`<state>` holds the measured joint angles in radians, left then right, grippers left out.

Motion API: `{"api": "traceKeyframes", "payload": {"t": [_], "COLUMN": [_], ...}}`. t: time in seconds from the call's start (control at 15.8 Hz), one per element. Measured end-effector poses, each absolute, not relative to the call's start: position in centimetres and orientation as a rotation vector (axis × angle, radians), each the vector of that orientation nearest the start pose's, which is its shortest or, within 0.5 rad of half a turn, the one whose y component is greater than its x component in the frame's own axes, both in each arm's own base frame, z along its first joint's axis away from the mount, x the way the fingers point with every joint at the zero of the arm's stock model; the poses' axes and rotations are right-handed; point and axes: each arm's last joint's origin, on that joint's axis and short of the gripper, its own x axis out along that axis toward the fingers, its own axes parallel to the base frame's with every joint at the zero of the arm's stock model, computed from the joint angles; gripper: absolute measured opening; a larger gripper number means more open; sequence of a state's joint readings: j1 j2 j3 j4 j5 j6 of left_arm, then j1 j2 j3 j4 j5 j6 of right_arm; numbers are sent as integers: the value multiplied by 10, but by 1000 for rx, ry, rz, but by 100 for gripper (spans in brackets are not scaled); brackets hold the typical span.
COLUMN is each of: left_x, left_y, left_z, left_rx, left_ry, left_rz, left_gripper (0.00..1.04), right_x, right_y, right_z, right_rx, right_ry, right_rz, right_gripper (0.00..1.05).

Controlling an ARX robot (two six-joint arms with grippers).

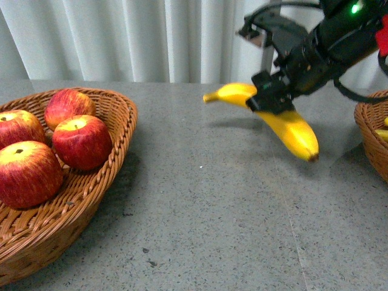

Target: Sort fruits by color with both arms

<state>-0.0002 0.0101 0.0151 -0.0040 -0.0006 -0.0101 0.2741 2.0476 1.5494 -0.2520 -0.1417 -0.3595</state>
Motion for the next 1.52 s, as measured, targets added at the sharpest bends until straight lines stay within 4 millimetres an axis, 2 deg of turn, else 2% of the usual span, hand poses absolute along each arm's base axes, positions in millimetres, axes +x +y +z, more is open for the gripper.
{"api": "traceKeyframes", "payload": {"t": [0.13, 0.19, 0.32, 0.44, 0.63, 0.82, 0.95, 1.14, 1.26, 1.33, 1.39, 1.52], "left_x": [97, 97, 97, 97, 97, 97, 97, 97, 97, 97, 97, 97], "left_y": [0, 0, 0, 0, 0, 0, 0, 0, 0, 0, 0, 0], "left_z": [167, 167, 167, 167, 167, 167, 167, 167, 168, 167, 167, 167], "left_rx": [-10, -10, -10, -10, -10, -10, -10, -10, -10, -10, -10, -10], "left_ry": [-1, -1, -1, -1, -1, -1, -1, -1, -1, -1, -1, -1], "left_rz": [0, 0, 0, 0, 0, 0, 0, 0, 0, 0, 0, 0], "left_gripper": [98, 98, 98, 98, 98, 98, 98, 98, 98, 98, 98, 98], "right_x": [432, 427, 413, 403, 391, 368, 352, 341, 338, 329, 320, 312], "right_y": [117, 103, 64, 23, -41, -87, -111, -123, -123, -117, -103, -87], "right_z": [258, 288, 320, 316, 272, 255, 244, 233, 238, 257, 284, 305], "right_rx": [-258, -174, -50, -13, -31, -101, -140, -154, -158, -138, -95, -72], "right_ry": [526, 434, 318, 322, 396, 395, 429, 465, 450, 393, 311, 217], "right_rz": [528, 526, 505, 441, 347, 298, 269, 284, 295, 316, 366, 412], "right_gripper": [34, 34, 34, 34, 34, 33, 33, 33, 55, 79, 100, 98]}}
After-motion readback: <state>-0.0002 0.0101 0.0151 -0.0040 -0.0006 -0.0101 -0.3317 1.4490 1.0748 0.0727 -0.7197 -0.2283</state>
